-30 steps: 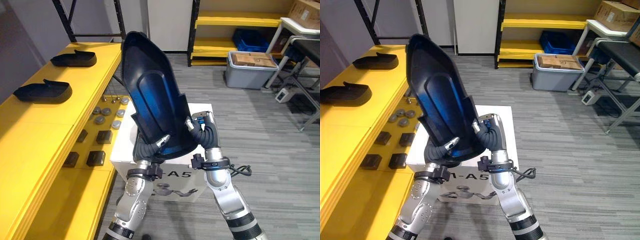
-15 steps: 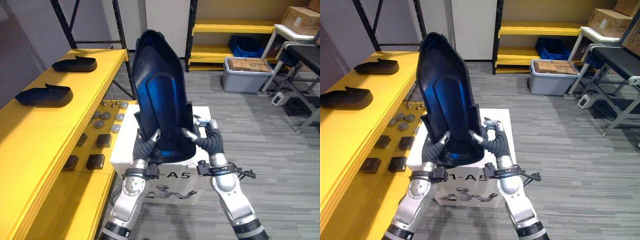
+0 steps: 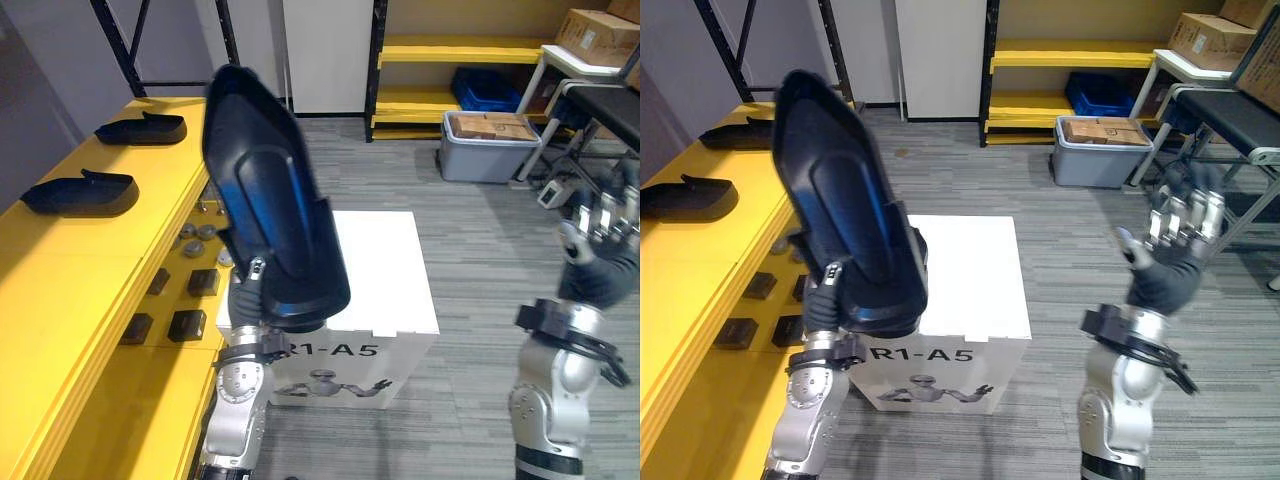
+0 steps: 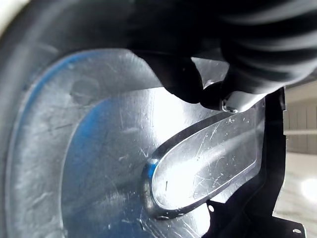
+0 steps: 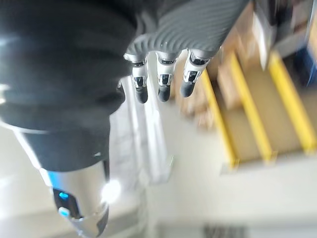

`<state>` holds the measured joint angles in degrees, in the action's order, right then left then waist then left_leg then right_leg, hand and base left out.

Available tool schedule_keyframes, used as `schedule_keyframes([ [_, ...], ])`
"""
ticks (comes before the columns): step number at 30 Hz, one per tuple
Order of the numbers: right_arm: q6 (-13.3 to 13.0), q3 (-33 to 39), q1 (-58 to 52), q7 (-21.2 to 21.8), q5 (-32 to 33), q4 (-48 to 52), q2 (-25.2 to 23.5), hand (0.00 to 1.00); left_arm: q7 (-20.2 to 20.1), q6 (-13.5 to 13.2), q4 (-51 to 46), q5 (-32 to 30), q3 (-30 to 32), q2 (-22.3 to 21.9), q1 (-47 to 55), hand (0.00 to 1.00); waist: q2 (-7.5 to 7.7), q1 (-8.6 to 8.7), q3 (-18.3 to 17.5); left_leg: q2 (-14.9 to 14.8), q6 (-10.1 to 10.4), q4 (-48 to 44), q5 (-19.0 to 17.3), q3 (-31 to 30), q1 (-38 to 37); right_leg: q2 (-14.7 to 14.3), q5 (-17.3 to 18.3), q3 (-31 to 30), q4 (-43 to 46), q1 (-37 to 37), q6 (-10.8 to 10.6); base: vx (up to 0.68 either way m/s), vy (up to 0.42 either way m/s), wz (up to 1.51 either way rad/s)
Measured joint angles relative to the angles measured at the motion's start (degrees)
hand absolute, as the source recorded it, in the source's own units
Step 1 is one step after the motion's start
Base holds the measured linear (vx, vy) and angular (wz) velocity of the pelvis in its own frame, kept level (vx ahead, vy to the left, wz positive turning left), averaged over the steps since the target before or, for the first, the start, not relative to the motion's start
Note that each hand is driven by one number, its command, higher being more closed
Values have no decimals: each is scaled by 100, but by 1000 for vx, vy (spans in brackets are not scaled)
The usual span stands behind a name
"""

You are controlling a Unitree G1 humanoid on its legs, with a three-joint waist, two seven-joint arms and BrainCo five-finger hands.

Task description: Walk over and take plastic housings, then place them on the shelf

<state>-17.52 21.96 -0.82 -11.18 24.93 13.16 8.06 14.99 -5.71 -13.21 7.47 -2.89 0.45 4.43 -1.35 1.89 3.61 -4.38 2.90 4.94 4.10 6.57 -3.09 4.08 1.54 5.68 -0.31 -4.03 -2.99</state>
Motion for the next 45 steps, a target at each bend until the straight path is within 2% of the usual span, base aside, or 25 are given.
schedule_keyframes([
  [3, 145, 325, -522, -139, -219, -1220, -70, 0, 0, -34, -228, 0, 213, -31, 301, 100, -1, 10, 0, -2, 1, 0, -1, -9, 30, -1, 0, 8, -6, 19, 0, 0, 0, 1],
  [6, 442, 407, -953, -117, -409, -2396, -230, 0, -21, -76, -408, 0, 353, -94, 581, 100, -1, 9, 0, -2, 1, 0, -1, -35, 44, 0, 0, 36, -13, 12, -1, 0, 0, 4],
  [11, 811, 226, -1233, 276, -624, -4198, -442, 0, -118, -143, -587, 6, 367, -248, 1028, 100, 0, -32, 3, -10, 3, 1, -2, -55, -22, 9, 7, 110, 7, -103, -9, -1, 0, 2],
  [17, 1101, -444, -1329, 799, -773, -5533, -518, 0, -187, -157, -591, 19, 360, -321, 1204, 100, -8, -184, 2, -42, 41, 8, -27, -154, -40, 21, 64, 194, 107, -161, -43, -43, 0, 10],
  [21, 1288, -915, -1318, 960, -1130, -5944, -631, 0, -305, -157, -596, 37, 288, -330, 1245, 100, 20, -316, 41, 55, 36, -12, 37, -596, 0, 166, 386, 668, 604, -155, -70, -26, -13, 60],
  [24, 1290, -1046, -1279, 958, -1248, -6006, -649, 0, -373, -155, -744, 41, -2, -355, 1250, 100, 120, -389, 117, 368, -37, -307, 41, -1397, 506, 485, 731, 1626, 1130, -106, -145, -14, -14, 158],
  [25, 1290, -1045, -1253, 957, -1257, -6035, -649, 0, -396, -154, -855, 49, -94, -351, 1250, 100, 121, -407, 147, 357, -159, -353, -46, -1232, 698, 589, 732, 2076, 1189, -121, -153, 9, 4, 222],
  [26, 1286, -1041, -1243, 949, -1354, -6069, -632, 0, -419, -163, -945, 69, -161, -345, 1207, 100, 177, -397, 201, 325, -333, -499, -165, -757, 925, 767, 728, 2609, 1204, -197, -160, 30, 18, 212],
  [27, 1291, -1046, -1220, 949, -1411, -6147, -585, 0, -417, -174, -945, 82, -189, -343, 1164, 100, 181, -416, 237, 247, -370, -695, -201, -320, 1059, 858, 726, 2819, 1261, -227, -163, 69, 53, 222],
  [28, 1301, -1038, -1081, 948, -1505, -6380, -485, 0, -409, -179, -942, 133, -197, -346, 1140, 100, 145, -427, 276, 22, -400, -1033, -230, 651, 1205, 966, 724, 3182, 1381, -315, -167, 144, 86, 202],
  [29, 1310, -1035, -1007, 944, -1608, -6510, -407, 0, -407, -180, -917, 144, -199, -347, 1130, 100, 74, -392, 319, -232, -512, -1173, -77, 1476, 1142, 976, 748, 3518, 1493, -532, -207, 172, 93, 194],
  [30, 1315, -1038, -968, 942, -1647, -6598, -394, 0, -408, -189, -856, 144, -193, -341, 1098, 100, 125, -377, 354, -189, -539, -1174, -46, 1538, 1129, 1064, 766, 3634, 1554, -632, -242, 188, 121, 151],
  [31, 1352, -1027, -839, 943, -1751, -6741, -373, 0, -384, -197, -801, 188, -163, -334, 1137, 100, 146, -466, 372, 9, -575, -1032, -103, 1522, 1051, 1192, 750, 3813, 1560, -707, -296, 171, 138, 105],
  [32, 1388, -1019, -718, 944, -1847, -6824, -377, 0, -379, -202, -734, 235, -126, -278, 1106, 100, 289, -447, 370, 250, -586, -800, -95, 1528, 990, 1268, 787, 3921, 1346, -855, -347, 164, 143, 88],
  [34, 1436, -1024, -522, 944, -1988, -6921, -381, 0, -391, -197, -586, 238, -151, -266, 1051, 100, 325, -419, 438, 548, -636, -673, -96, 1453, 968, 1409, 774, 3937, 1133, -995, -349, 161, 154, 66],
  [35, 1476, -1080, -462, 950, -2129, -6951, -395, 0, -392, -138, -547, 235, -157, -268, 1056, 100, 328, -421, 443, 697, -731, -696, -160, 1394, 950, 1591, 659, 3954, 1302, -1016, -464, 178, 223, 43],
  [36, 1510, -1091, -421, 958, -2204, -6996, -407, 0, -391, -125, -547, 230, -161, -267, 1055, 100, 327, -419, 444, 746, -749, -716, -176, 1358, 925, 1703, 577, 3950, 1496, -1010, -514, 149, 198, 44],
  [37, 1572, -1092, -337, 958, -2357, -7025, -414, 0, -392, -120, -547, 186, -160, -258, 1011, 100, 319, -386, 506, 837, -877, -783, -234, 1204, 801, 1927, 463, 3944, 2048, -992, -378, 203, 200, 67],
  [38, 1611, -1090, -351, 954, -2465, -7020, -392, 0, -392, -115, -547, 120, -267, -247, 961, 100, 320, -304, 544, 912, -935, -837, -335, 987, 639, 2168, 266, 3835, 2743, -957, -82, 178, 140, 79],
  [39, 1627, -1090, -380, 948, -2492, -7020, -375, 0, -382, -116, -543, 119, -323, -262, 945, 100, 302, -263, 556, 938, -946, -830, -385, 844, 552, 2265, 132, 3599, 3179, -846, 154, 211, 133, 95],
  [40, 1628, -1087, -379, 946, -2487, -6997, -367, 0, -371, -119, -477, 95, -369, -243, 839, 100, 226, -214, 594, 942, -917, -824, -463, 606, 444, 2213, 370, 2707, 3901, -435, 263, 140, 60, 77],
  [41, 1628, -1093, -357, 938, -2486, -6955, -355, 0, -351, -119, -423, 32, -369, -244, 768, 100, 231, -203, 599, 934, -929, -802, -474, 494, 376, 2068, 570, 2200, 4160, -194, 207, 176, 51, 91],
  [42, 1628, -1197, -344, 905, -2486, -6860, -331, 0, -279, -119, -295, -15, -362, -237, 639, 100, 184, -181, 627, 941, -936, -784, -504, 305, 282, 1756, 895, 1388, 4408, 235, 119, 180, 16, 84],
  [43, 1626, -1213, -335, 898, -2484, -6778, -355, 0, -191, -121, -188, -48, -361, -234, 565, 100, 194, -135, 644, 959, -931, -766, -532, 135, 161, 1463, 1140, 793, 4354, 565, 17, 175, 4, 79],
  [45, 1626, -1199, -356, 889, -2476, -6615, -407, 0, -97, -120, -5, -79, -394, -237, 458, 100, 218, -113, 631, 993, -850, -823, -586, -120, 69, 1027, 1352, -1, 3988, 995, -150, 156, -52, 83],
])
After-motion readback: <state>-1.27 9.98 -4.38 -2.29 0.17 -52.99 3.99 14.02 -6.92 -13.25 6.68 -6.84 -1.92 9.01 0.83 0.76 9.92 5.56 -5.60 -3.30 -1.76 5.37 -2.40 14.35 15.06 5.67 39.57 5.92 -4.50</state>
